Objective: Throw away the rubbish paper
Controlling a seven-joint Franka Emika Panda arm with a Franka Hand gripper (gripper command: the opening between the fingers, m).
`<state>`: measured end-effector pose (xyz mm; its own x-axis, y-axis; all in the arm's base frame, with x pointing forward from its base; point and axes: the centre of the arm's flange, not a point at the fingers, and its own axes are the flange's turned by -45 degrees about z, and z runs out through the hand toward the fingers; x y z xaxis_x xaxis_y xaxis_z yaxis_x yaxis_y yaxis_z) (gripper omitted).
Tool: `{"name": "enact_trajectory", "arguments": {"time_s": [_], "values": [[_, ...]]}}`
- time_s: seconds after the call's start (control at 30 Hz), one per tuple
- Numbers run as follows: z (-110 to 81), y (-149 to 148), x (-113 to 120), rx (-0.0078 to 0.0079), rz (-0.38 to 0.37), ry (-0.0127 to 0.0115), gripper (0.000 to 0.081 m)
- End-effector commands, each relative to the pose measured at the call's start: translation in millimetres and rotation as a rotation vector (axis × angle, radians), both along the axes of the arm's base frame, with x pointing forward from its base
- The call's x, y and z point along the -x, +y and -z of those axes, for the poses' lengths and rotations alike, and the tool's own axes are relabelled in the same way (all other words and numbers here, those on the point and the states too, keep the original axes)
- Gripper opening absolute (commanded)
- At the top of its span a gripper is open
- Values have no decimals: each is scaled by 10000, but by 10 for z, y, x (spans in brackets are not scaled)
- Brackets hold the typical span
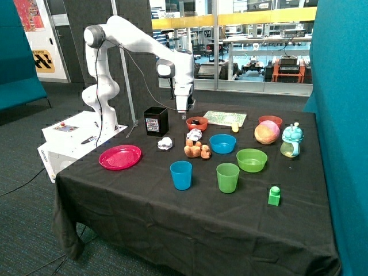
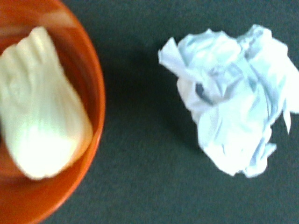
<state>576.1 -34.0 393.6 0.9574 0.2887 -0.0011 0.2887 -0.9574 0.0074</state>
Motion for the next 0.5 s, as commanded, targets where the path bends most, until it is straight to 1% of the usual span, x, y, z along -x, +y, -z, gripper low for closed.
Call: {"name": "enact_trajectory", "arguments": {"time_s": [0.0,0.27,0.47], "values": [[159,-1,-213,-74,74,11,765],[215,-39,-374,-74,192,11,783],[293,-67,-416,-74,276,10,787]]}}
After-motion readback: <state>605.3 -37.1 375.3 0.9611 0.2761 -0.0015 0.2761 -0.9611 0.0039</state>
